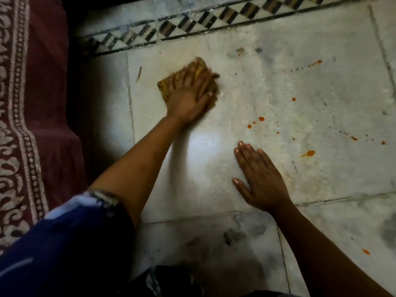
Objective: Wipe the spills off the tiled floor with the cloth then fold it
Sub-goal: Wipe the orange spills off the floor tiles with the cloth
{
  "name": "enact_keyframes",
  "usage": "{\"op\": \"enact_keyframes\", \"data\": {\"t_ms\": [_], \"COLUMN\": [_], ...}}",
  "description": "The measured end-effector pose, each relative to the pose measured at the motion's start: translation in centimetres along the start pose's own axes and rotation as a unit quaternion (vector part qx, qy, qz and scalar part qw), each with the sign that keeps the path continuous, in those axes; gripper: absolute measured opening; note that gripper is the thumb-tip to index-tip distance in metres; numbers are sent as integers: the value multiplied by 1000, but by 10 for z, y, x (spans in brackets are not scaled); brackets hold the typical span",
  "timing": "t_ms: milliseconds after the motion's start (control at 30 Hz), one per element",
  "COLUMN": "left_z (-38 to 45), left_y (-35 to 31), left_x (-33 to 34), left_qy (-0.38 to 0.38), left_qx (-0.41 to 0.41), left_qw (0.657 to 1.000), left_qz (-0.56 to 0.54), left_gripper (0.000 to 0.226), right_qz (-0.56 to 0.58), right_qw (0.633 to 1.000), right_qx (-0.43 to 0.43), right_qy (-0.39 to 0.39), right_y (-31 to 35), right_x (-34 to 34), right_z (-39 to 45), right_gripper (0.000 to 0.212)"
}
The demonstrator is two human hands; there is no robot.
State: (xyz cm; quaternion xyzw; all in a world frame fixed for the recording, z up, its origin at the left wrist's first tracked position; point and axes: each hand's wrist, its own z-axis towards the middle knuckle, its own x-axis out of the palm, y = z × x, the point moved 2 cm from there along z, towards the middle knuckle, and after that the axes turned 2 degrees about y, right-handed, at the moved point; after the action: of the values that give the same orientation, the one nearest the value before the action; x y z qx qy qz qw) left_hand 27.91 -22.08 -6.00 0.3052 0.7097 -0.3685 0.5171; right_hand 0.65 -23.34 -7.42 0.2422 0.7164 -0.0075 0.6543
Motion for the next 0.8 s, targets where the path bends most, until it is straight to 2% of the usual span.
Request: {"op": "enact_keyframes", "data": {"t_ms": [67,167,200,267,333,433,500,600,667,800], "left_z": [-22,-66,-73,-73,-53,-7,10,-8,-27,3], "left_y": [-16,17,34,67,87,71,50,48,68,96], "left_x": [13,18,15,5,-8,-17,-16,-10,-9,-23], "left_qy": [29,38,35,25,-4,-33,-35,-17,-22,-75], "left_qx": [99,204,215,162,52,-68,-57,59,80,-111], "left_qw": [995,977,974,985,998,997,998,998,996,991], "left_qz": [19,52,58,51,22,-2,0,20,15,-19], "left_gripper": [64,59,59,62,64,62,61,64,63,60], "right_qz": [19,20,19,13,12,15,18,23,26,22], "right_qw": [1000,1000,1000,1000,1000,1000,1000,1000,1000,1000], "right_qx": [4,1,2,1,-3,-2,2,2,2,-3], "right_qy": [4,-4,-7,-8,-7,2,7,4,0,-5], "right_y": [-8,-1,-1,-1,-2,-1,0,0,-1,-2], "right_x": [4,8,7,4,-1,-2,-1,-4,-5,-3], "right_z": [1,-1,-1,0,2,-1,-3,-1,0,0], "right_gripper": [66,66,66,67,67,67,67,66,66,66]}}
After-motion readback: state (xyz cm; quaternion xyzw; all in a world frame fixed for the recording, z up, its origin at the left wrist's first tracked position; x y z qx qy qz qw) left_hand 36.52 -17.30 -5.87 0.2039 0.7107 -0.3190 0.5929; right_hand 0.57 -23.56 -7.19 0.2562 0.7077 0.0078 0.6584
